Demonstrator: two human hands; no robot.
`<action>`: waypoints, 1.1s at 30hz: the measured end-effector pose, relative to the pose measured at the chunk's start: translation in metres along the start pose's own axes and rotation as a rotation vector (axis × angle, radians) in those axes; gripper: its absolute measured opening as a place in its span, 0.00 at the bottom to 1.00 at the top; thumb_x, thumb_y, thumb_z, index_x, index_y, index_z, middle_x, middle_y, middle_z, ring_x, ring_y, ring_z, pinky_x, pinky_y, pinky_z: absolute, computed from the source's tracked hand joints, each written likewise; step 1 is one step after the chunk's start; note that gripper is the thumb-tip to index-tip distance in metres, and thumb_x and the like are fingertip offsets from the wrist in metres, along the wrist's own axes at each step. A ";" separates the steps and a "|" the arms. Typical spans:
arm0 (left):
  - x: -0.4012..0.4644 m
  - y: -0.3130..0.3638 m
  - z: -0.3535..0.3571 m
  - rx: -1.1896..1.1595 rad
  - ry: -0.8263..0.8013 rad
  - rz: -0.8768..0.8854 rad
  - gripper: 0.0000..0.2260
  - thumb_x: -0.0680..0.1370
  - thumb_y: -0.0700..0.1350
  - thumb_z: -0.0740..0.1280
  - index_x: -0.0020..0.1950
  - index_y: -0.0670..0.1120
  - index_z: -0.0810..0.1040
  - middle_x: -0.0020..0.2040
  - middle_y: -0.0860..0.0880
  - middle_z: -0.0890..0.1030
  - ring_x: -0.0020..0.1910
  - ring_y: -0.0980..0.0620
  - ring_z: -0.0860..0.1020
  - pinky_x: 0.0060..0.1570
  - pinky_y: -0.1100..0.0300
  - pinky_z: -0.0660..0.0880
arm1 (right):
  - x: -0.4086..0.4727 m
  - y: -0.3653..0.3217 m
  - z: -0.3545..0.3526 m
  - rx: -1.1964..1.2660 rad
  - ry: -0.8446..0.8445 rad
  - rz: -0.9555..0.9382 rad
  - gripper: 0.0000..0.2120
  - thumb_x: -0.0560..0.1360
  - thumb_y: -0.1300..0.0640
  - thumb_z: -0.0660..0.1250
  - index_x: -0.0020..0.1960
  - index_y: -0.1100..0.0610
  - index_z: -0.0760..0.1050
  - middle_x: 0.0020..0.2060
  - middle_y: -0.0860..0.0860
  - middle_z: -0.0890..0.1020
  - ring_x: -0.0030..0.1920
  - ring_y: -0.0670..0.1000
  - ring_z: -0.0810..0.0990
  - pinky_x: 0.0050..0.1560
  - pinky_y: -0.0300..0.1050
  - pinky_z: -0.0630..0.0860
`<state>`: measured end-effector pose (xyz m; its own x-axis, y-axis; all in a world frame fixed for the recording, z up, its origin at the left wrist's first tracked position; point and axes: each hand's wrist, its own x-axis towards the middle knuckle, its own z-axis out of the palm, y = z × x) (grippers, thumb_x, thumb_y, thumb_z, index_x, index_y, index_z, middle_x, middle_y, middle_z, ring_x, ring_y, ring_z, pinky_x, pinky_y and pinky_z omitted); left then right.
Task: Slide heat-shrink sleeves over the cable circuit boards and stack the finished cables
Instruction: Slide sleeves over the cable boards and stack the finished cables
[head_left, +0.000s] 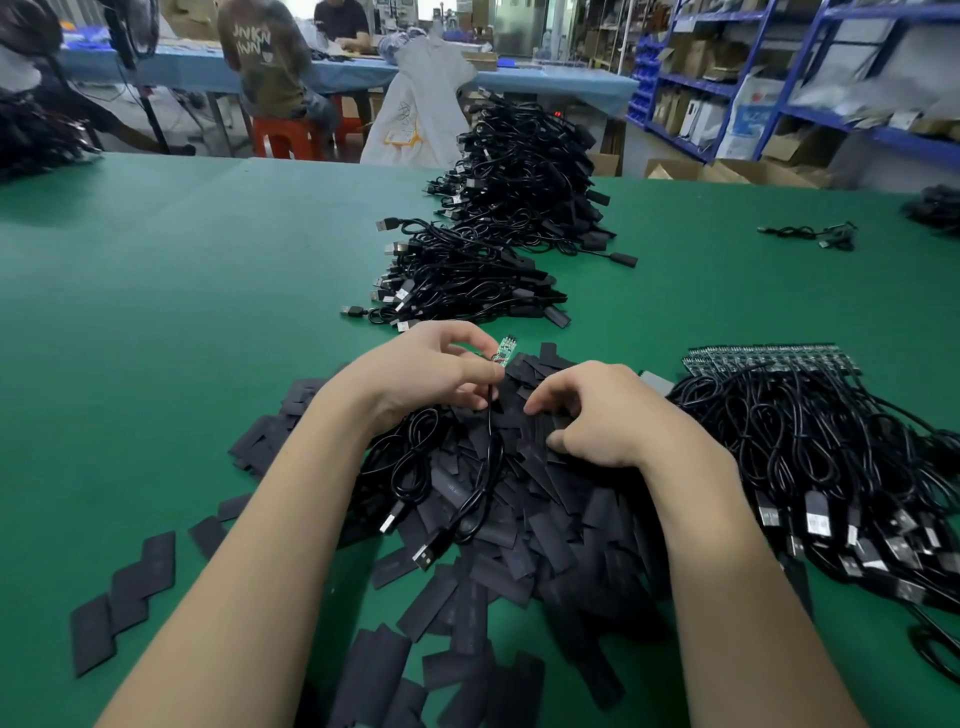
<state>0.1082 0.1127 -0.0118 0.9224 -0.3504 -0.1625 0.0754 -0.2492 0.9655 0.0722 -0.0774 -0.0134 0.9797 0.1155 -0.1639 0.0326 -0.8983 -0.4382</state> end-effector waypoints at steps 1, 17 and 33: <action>0.000 0.000 0.000 0.003 -0.004 -0.001 0.05 0.78 0.35 0.70 0.52 0.41 0.77 0.38 0.45 0.81 0.36 0.50 0.79 0.45 0.59 0.82 | 0.000 0.002 -0.001 0.016 0.015 0.000 0.13 0.72 0.59 0.75 0.48 0.40 0.82 0.41 0.38 0.78 0.43 0.43 0.76 0.44 0.36 0.69; 0.002 -0.001 0.002 0.041 -0.015 0.011 0.04 0.78 0.38 0.72 0.50 0.44 0.79 0.42 0.46 0.76 0.40 0.51 0.74 0.38 0.67 0.77 | -0.005 0.030 -0.007 0.613 0.176 -0.052 0.03 0.73 0.62 0.76 0.44 0.55 0.84 0.36 0.54 0.87 0.38 0.59 0.86 0.47 0.48 0.83; -0.001 0.001 0.018 -0.141 -0.083 0.016 0.05 0.78 0.37 0.71 0.52 0.42 0.77 0.41 0.41 0.83 0.36 0.54 0.82 0.40 0.66 0.78 | 0.003 0.021 0.007 0.762 0.210 -0.075 0.05 0.75 0.64 0.74 0.45 0.55 0.80 0.40 0.56 0.87 0.48 0.61 0.87 0.56 0.59 0.83</action>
<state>0.1006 0.0964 -0.0147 0.8898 -0.4283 -0.1577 0.1188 -0.1164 0.9861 0.0744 -0.0930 -0.0290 0.9995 0.0137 0.0269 0.0300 -0.3449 -0.9382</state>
